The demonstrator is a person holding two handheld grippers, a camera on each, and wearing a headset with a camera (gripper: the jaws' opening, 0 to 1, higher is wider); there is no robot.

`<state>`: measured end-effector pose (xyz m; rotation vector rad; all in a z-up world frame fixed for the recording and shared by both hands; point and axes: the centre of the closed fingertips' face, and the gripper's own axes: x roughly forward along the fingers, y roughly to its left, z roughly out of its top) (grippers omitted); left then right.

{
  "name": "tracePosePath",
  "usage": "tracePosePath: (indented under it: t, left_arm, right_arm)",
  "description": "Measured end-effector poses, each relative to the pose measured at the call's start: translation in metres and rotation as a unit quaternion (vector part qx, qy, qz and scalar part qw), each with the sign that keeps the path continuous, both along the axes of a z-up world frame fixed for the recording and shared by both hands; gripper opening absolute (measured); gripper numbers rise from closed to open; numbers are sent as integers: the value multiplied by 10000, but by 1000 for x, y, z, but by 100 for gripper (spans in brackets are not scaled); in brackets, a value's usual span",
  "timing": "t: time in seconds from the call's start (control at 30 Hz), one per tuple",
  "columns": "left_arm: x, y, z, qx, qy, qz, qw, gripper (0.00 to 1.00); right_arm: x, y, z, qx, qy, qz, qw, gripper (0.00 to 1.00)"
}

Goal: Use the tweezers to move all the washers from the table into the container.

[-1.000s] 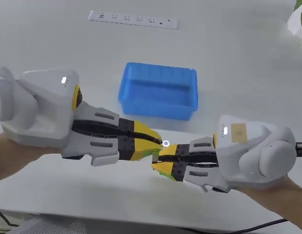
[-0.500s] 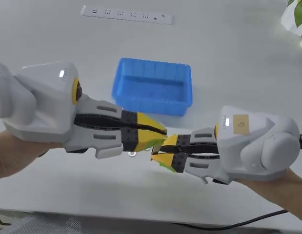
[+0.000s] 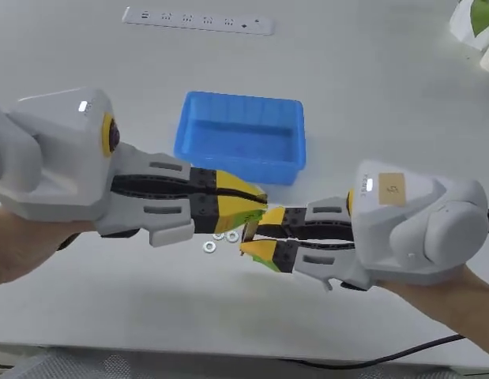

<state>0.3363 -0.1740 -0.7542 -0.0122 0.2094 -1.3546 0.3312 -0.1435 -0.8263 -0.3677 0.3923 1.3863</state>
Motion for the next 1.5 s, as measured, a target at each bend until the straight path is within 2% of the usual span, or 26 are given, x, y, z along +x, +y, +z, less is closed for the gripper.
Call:
tracePosePath:
  t: [0.1,0.27,0.5,0.63,0.77,0.93,1.23,1.5]
  left_arm:
    - [3,-1,0,-11,6,10,10000,4]
    - [9,-5,0,-35,19,0,10000,5]
    - [13,-12,-6,71,9,-80,9999,5]
    - [15,-14,-11,110,20,-90,9999,5]
    - [21,-15,-14,107,-8,-20,9999,5]
    - [28,-14,-16,80,39,24,10000,5]
    - [28,-20,-22,48,112,-23,9999,5]
    - [29,-17,-23,21,154,8,9999,5]
  right_arm:
    - [4,-2,0,-28,-72,-60,10000,10]
    - [17,-8,0,-172,-384,-261,9988,10]
    - [22,-18,-6,-371,-513,-313,9975,10]
    - [24,-22,-11,-442,-508,-353,9971,10]
    - [32,-23,-14,-483,-523,-433,9965,10]
    - [38,-23,-16,-488,-495,-465,9965,10]
    - [38,-27,-22,-606,-466,-518,9957,11]
    - [37,-27,-23,-595,-424,-545,9958,11]
